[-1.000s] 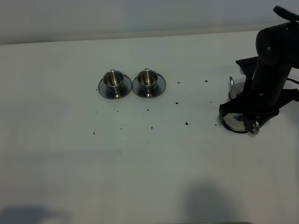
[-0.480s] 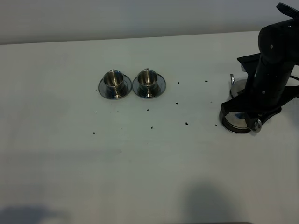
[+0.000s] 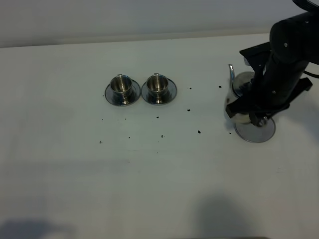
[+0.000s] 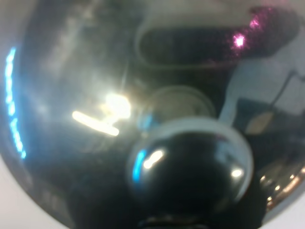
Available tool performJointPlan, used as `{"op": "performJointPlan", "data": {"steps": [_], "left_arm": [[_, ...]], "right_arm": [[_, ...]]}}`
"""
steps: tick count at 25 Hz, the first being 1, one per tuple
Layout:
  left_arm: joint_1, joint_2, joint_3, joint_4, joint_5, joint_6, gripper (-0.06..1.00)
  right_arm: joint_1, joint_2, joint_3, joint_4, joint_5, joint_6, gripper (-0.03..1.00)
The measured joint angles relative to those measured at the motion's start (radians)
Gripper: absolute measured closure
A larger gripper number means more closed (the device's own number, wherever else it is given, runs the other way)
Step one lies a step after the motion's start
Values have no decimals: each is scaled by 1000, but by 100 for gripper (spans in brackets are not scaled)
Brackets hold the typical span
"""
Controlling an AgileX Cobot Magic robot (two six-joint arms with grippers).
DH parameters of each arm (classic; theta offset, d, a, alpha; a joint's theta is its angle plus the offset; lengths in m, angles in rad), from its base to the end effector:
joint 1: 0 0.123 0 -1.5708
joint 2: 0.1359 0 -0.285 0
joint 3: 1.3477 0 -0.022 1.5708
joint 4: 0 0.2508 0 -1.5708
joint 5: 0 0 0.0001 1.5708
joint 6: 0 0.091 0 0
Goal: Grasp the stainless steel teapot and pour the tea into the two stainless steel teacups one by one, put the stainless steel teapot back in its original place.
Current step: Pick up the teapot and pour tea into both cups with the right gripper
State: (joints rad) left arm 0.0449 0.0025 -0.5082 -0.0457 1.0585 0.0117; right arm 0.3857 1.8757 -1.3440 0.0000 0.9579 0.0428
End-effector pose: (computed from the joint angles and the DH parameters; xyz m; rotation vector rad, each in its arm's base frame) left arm -0.0052 -0.0039 0.2798 -0.0316 2.0354 -0.0191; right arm 0.3453 0.1402 0.2030 -0.5078 2.9329 0.0534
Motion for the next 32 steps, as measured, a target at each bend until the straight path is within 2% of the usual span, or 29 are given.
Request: {"op": "performJointPlan", "data": {"steps": [7, 13, 20, 24, 32], "left_arm": [[0, 0, 0, 0, 0, 0, 57], [0, 0, 0, 0, 0, 0, 57], [0, 0, 0, 0, 0, 0, 57], [0, 0, 0, 0, 0, -1, 57], [0, 0, 0, 0, 0, -1, 57]], "right_arm": [[18, 31, -145, -17, 7, -65, 79], [42, 146, -305, -32, 61, -139, 79], [101, 270, -501, -111, 108, -205, 79], [125, 324, -552, -156, 138, -240, 79], [170, 362, -555, -270, 185, -296, 79]]}}
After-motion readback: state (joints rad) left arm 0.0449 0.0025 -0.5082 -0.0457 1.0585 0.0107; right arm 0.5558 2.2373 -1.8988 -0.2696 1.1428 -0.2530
